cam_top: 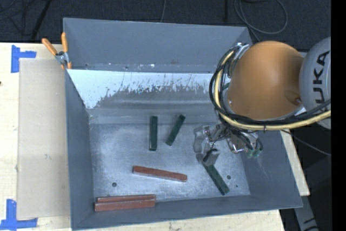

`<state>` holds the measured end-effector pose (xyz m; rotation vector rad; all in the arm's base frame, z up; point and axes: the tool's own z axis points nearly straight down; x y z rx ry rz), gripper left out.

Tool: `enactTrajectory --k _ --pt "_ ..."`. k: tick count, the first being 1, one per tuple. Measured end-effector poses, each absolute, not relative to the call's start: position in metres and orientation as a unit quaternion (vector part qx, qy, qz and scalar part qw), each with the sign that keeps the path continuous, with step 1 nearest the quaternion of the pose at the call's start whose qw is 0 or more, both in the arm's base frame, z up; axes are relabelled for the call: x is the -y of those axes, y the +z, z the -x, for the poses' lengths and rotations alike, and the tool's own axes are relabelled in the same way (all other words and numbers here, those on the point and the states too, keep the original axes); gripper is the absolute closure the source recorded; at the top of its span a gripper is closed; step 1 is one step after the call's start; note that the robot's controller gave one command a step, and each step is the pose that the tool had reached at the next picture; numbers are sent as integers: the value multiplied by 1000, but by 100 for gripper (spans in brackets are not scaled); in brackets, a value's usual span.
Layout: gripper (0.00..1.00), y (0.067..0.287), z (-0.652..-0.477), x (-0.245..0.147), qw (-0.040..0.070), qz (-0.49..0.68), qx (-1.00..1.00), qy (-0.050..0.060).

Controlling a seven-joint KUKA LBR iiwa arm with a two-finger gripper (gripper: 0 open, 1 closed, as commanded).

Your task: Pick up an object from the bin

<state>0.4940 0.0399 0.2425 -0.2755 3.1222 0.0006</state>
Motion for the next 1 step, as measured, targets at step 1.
enactTrajectory --k 1 --pt "0 239 -493 -39 0 87 -996 0"
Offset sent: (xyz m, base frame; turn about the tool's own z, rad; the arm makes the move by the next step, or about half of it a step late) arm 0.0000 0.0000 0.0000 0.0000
